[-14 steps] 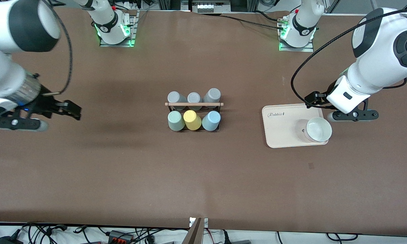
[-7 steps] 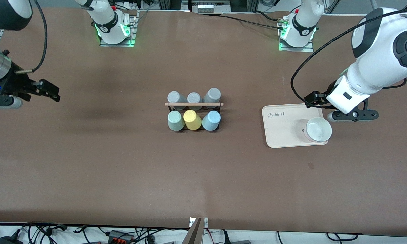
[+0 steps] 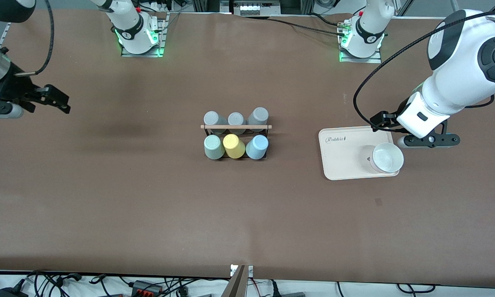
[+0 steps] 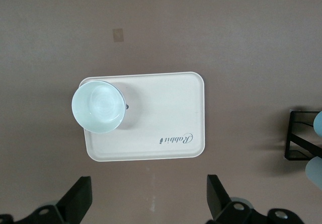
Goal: Hang scattered cups on rack with three cups
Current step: 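Open the right gripper and draw it back from the rack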
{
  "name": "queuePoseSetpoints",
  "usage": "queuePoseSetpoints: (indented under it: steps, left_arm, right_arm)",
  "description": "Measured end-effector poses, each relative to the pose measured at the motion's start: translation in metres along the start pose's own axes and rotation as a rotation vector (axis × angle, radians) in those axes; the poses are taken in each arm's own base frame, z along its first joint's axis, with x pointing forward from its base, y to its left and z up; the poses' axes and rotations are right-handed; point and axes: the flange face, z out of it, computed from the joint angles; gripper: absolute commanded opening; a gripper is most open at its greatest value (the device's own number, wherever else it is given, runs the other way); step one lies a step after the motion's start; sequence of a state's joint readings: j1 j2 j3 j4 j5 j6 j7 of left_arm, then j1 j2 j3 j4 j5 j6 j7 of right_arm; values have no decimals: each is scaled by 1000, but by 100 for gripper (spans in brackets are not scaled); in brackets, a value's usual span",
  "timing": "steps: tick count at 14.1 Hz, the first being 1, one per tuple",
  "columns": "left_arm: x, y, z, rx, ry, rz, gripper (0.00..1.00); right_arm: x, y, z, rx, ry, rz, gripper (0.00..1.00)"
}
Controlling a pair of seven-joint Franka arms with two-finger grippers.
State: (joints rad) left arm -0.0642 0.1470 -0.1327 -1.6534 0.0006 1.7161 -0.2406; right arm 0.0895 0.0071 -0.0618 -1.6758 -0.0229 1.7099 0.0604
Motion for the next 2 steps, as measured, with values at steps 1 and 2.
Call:
queuePoseSetpoints:
  steps: [1,2]
  left_arm:
    - [0,0,0,0,0,0,100]
    - [0,0,0,0,0,1,100]
  right_arm:
    - [3,0,0,-1,-2,1,100]
    - [6,0,0,-1,-3,1,100]
